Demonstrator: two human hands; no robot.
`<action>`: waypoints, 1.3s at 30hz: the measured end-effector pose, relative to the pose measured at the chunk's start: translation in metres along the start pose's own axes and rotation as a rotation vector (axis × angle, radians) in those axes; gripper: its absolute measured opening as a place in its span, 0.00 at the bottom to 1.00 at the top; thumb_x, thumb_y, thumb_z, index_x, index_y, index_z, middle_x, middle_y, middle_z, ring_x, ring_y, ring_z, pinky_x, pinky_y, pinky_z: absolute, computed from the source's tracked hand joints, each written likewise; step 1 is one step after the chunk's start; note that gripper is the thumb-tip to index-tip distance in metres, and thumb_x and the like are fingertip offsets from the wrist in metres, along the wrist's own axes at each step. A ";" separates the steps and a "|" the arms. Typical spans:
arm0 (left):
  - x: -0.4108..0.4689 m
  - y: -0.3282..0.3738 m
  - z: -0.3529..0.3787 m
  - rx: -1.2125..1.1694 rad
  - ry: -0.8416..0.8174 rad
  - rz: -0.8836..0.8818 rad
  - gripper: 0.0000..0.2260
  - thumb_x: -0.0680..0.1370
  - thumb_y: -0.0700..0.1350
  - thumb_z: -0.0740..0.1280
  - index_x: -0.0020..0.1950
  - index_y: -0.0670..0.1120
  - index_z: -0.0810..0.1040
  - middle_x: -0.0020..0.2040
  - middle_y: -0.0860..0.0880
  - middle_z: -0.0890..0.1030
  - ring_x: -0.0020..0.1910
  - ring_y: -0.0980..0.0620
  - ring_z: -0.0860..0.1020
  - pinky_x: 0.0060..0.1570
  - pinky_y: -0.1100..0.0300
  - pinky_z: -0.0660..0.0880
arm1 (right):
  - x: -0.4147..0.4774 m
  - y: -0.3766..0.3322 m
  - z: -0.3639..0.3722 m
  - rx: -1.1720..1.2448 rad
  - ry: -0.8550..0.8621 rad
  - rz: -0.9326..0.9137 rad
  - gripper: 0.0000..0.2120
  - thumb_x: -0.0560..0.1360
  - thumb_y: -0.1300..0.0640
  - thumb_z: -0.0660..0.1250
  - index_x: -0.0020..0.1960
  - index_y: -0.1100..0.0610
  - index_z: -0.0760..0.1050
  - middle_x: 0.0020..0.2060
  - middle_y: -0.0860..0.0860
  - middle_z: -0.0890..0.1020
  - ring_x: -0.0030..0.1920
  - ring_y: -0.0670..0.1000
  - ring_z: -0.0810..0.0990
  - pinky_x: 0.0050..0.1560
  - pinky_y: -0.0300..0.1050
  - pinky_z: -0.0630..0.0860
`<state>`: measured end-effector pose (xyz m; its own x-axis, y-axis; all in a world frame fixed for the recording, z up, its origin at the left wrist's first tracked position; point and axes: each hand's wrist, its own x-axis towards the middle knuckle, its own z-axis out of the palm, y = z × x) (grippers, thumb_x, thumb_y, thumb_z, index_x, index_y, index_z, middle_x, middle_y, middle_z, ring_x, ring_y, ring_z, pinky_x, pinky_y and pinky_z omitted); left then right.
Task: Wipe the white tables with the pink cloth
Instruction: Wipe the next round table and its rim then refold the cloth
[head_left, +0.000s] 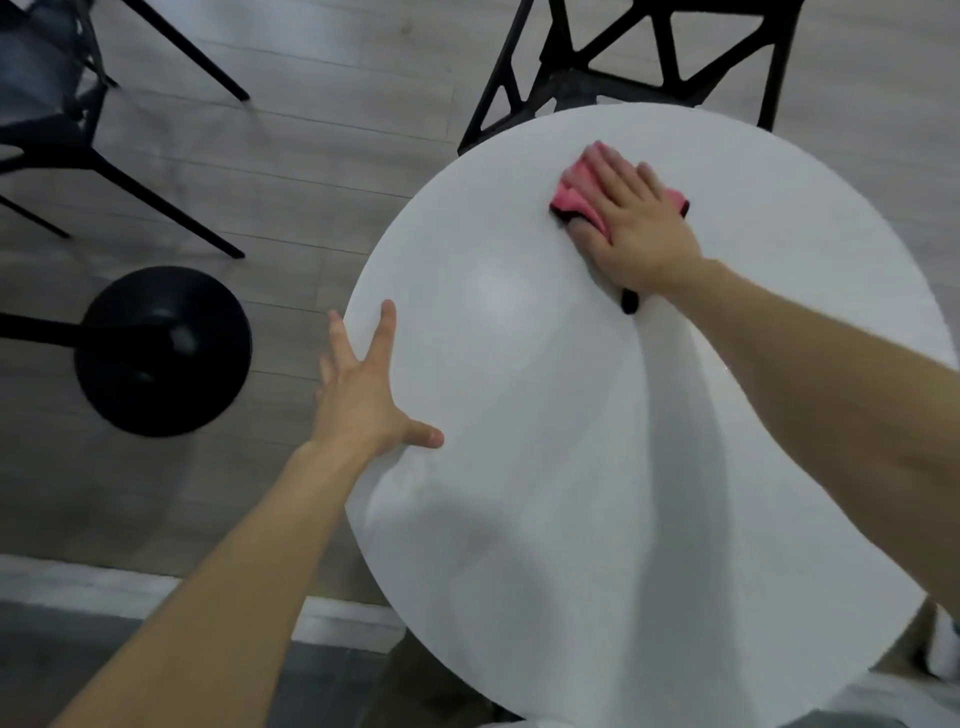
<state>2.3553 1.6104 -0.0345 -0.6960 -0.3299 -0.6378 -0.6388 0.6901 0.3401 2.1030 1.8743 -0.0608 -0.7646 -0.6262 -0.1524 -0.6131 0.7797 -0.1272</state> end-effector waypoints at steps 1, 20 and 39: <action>0.002 0.001 -0.001 0.001 0.005 -0.001 0.79 0.54 0.58 0.92 0.82 0.73 0.32 0.85 0.51 0.27 0.88 0.38 0.43 0.82 0.34 0.62 | 0.007 0.001 -0.002 0.039 0.012 0.157 0.31 0.87 0.38 0.48 0.88 0.44 0.52 0.88 0.52 0.49 0.88 0.51 0.44 0.86 0.61 0.45; 0.000 -0.008 0.004 0.047 0.032 0.004 0.78 0.53 0.60 0.91 0.80 0.76 0.31 0.86 0.54 0.29 0.88 0.39 0.44 0.78 0.38 0.67 | -0.020 -0.054 0.018 0.094 0.074 0.165 0.31 0.88 0.41 0.49 0.88 0.50 0.53 0.88 0.54 0.50 0.88 0.54 0.45 0.87 0.60 0.43; 0.016 -0.009 0.004 0.142 0.002 0.051 0.79 0.53 0.65 0.90 0.84 0.69 0.33 0.87 0.47 0.31 0.87 0.33 0.43 0.83 0.35 0.57 | -0.106 -0.108 0.043 0.077 0.088 0.218 0.31 0.88 0.40 0.47 0.88 0.50 0.53 0.88 0.52 0.50 0.88 0.53 0.45 0.86 0.59 0.43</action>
<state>2.3512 1.6021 -0.0504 -0.7273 -0.2933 -0.6205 -0.5497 0.7903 0.2707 2.2587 1.8557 -0.0730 -0.8935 -0.4380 -0.0991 -0.4176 0.8915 -0.1758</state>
